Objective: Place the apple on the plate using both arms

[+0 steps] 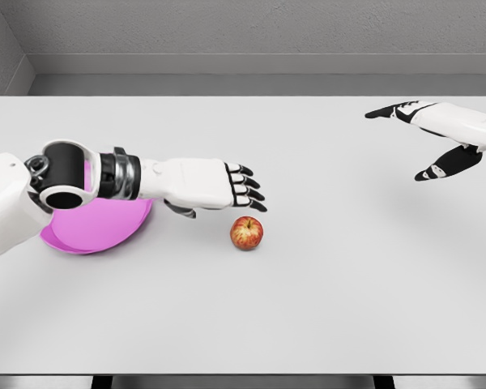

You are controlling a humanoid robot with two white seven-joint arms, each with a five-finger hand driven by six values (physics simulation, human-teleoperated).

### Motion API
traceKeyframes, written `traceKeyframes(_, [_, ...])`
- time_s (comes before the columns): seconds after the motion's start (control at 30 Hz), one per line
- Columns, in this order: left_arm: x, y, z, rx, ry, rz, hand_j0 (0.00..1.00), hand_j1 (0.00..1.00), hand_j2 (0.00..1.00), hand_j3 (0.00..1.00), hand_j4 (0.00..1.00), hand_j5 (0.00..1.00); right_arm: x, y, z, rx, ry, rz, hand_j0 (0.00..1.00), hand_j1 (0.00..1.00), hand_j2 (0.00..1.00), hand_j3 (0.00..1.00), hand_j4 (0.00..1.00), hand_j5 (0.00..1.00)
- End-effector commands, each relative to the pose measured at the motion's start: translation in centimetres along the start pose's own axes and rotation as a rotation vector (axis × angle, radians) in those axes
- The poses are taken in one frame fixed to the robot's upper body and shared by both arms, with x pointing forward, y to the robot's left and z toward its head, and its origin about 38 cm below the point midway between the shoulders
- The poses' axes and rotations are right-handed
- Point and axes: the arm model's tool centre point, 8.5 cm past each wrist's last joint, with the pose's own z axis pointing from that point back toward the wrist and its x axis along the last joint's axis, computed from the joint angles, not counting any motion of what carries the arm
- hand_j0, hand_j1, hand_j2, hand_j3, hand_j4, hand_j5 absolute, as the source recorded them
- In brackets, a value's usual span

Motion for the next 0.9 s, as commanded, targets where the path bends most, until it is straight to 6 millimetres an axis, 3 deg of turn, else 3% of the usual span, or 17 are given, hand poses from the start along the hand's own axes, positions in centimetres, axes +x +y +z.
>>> traceKeyframes(0.0, [0.6,0.5,-1.3,0.017,-0.028,0.001,1.0,1.0,1.0,1.0,1.0,1.0,0.0,0.0,0.0,-0.001,-0.002,-0.004,1.0,1.0,1.0,1.0,1.0,1.0])
traceKeyframes(0.27, [1.8,-0.1,-3.4,-0.056,-0.061,-0.04,1.0,1.0,1.0,1.0,1.0,1.0,0.0,0.1,-0.1,0.003,-0.002,-0.005,1.0,1.0,1.0,1.0,1.0,1.0])
traceKeyframes(0.7, [1.4,-1.4,-4.2,-0.104,-0.061,-0.015,1.0,1.0,1.0,1.0,1.0,1.0,0.3,0.1,-0.1,0.003,-0.01,0.0,1.0,1.0,1.0,1.0,1.0,1.0])
traceKeyframes(0.87, [1.7,-1.4,-5.0,-0.138,-0.065,-0.045,0.96,0.96,0.96,0.96,0.96,0.96,0.3,0.1,-0.1,0.004,-0.008,0.0,1.0,1.0,1.0,1.0,1.0,1.0])
